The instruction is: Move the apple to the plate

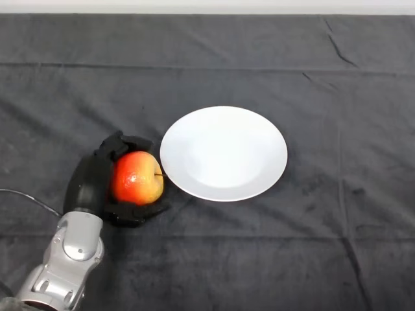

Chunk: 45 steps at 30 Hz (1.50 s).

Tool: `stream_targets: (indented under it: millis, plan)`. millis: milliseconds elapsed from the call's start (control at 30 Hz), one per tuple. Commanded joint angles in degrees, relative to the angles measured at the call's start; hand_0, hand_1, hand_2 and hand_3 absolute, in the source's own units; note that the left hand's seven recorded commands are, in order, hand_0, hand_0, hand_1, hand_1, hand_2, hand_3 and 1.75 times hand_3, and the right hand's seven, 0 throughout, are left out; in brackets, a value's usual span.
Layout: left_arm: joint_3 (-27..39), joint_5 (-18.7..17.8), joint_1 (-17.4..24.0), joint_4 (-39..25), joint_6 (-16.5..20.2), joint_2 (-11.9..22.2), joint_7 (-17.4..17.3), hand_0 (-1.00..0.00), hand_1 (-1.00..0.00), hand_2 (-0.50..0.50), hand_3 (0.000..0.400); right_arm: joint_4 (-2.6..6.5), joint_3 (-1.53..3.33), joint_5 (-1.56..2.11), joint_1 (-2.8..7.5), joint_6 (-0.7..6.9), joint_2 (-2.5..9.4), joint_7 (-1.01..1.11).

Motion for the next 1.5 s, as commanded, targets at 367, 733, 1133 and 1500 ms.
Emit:
stream_targets:
  millis: [367, 733, 1133, 1500]
  plan:
    - [0.7, 0.8, -1.3, -11.7, 6.3, 3.9, 0.1, -1.00, -1.00, 0.00, 0.400, -0.74, -0.32, -0.14, 0.38, 0.10, -0.78, -0.54]
    - [-1.1, 3.1, -5.9, -10.1, 6.4, 0.3, 3.8, -1.00, -1.00, 0.00, 0.400, -0.80, -0.28, -0.14, 0.40, 0.09, -0.77, -0.56]
    - [-6.5, 1.6, -14.4, 2.5, 3.3, -5.7, 7.7, -1.00, -1.00, 0.00, 0.400, -0.64, -0.29, -0.12, 0.35, 0.08, -0.84, -0.50]
    - [-13.9, -3.0, -20.7, 12.8, 0.2, -9.3, 9.3, -1.00, -1.00, 0.00, 0.400, -0.30, -0.34, -0.07, 0.23, 0.07, -0.97, -0.35]
